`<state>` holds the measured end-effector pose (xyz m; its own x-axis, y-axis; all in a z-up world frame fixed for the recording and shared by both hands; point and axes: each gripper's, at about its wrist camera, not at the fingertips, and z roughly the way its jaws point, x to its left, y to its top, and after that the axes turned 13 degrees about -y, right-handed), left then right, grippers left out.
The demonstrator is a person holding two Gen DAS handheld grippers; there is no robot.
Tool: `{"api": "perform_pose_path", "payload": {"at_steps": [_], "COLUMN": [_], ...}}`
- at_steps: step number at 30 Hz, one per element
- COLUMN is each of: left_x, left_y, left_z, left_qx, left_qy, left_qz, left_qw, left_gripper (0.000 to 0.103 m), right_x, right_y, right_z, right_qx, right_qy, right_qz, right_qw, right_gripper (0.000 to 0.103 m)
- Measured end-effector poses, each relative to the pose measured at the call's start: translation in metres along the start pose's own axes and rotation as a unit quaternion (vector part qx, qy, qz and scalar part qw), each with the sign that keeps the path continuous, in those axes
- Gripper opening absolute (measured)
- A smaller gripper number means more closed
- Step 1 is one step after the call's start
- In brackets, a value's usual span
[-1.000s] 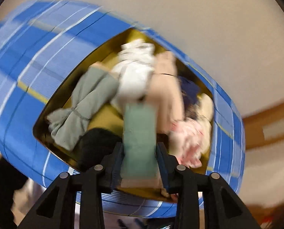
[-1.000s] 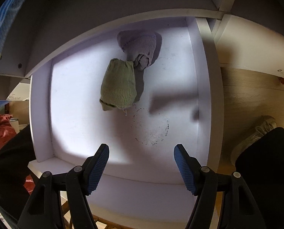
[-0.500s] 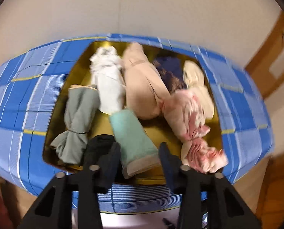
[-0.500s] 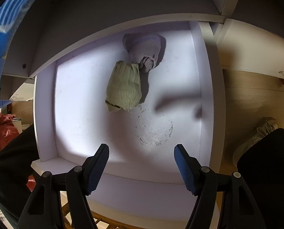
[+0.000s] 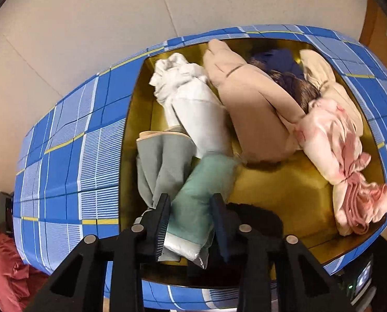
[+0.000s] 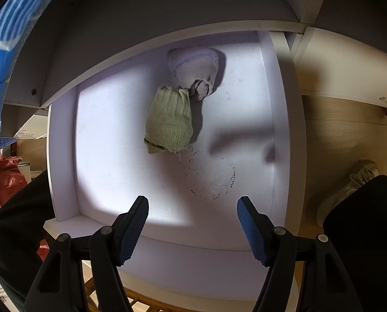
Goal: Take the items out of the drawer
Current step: 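Carry the mint packet to the gold tray and open the left gripper, then return the left gripper to the drawer while the right gripper grasps the pale green hat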
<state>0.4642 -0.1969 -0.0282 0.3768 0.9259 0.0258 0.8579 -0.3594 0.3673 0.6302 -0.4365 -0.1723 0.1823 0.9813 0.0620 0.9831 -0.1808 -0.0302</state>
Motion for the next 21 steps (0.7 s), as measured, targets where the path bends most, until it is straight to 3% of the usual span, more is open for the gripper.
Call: {"api": "perform_pose_path", "payload": {"at_steps": [3, 7, 11, 16, 21], "left_x": [-0.009, 0.000, 0.000, -0.010, -0.030], "left_y": [-0.006, -0.008, -0.024, -0.068, -0.123], "left_z": [-0.002, -0.022, -0.049, -0.076, -0.073], "left_qx": [-0.006, -0.051, -0.102, -0.149, -0.149], "left_qy": [-0.001, -0.054, -0.069, -0.116, -0.154], "left_qz": [0.035, -0.011, -0.031, -0.027, -0.006], "left_qw": [0.9994, 0.9972, 0.9919, 0.9817, 0.9768], "left_gripper": [0.036, 0.036, 0.039, 0.040, 0.040], "right_x": [-0.002, -0.009, -0.016, -0.017, -0.015], "right_y": [0.002, 0.004, 0.006, 0.005, 0.003], "right_z": [-0.002, -0.003, -0.002, 0.004, 0.015], "right_qx": [-0.003, -0.008, -0.006, -0.003, 0.007], "right_qy": [0.002, 0.002, -0.001, -0.011, -0.019], "right_qz": [0.004, 0.017, 0.033, 0.032, 0.031], "right_qw": [1.000, 1.000, 0.999, 0.999, 0.999], "right_gripper": [0.071, 0.071, 0.071, 0.072, 0.074]}}
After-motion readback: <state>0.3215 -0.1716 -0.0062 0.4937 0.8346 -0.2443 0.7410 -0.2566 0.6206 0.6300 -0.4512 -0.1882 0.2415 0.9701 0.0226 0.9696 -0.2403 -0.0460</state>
